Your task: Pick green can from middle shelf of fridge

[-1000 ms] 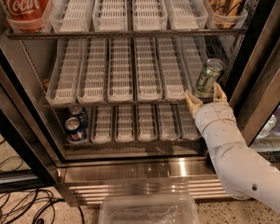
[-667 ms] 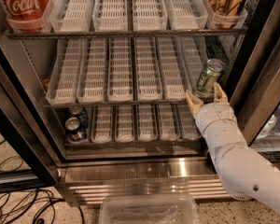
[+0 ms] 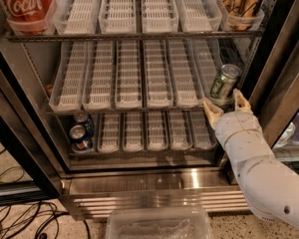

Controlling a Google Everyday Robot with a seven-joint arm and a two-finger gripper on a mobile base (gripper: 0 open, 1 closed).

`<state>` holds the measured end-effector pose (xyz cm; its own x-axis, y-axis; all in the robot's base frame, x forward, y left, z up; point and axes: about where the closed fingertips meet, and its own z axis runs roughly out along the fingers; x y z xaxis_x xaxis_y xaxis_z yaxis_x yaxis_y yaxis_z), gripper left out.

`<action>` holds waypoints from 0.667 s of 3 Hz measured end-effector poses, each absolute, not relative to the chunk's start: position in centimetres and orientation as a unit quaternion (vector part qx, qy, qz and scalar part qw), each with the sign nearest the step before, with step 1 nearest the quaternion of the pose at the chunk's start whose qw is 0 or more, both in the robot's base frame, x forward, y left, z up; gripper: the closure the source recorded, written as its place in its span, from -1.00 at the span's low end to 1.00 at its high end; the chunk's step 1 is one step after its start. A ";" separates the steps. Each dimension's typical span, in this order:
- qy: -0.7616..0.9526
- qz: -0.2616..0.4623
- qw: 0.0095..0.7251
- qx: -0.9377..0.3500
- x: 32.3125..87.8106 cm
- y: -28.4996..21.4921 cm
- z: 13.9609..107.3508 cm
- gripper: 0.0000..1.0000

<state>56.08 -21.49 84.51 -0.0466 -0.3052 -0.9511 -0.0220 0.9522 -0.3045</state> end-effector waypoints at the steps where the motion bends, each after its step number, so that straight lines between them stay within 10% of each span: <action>1: 0.716 -0.104 0.681 -0.114 56.1 -21.5 84.5 -0.24; 2: 0.713 -0.117 0.684 -0.099 57.1 -22.5 83.9 -0.26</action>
Offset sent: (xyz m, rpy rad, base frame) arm 0.0019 -0.0130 -0.0062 0.0046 -0.0073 -0.0411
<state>57.11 -22.46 83.89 -0.0444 -0.3017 -0.9524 0.0197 0.9528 -0.3028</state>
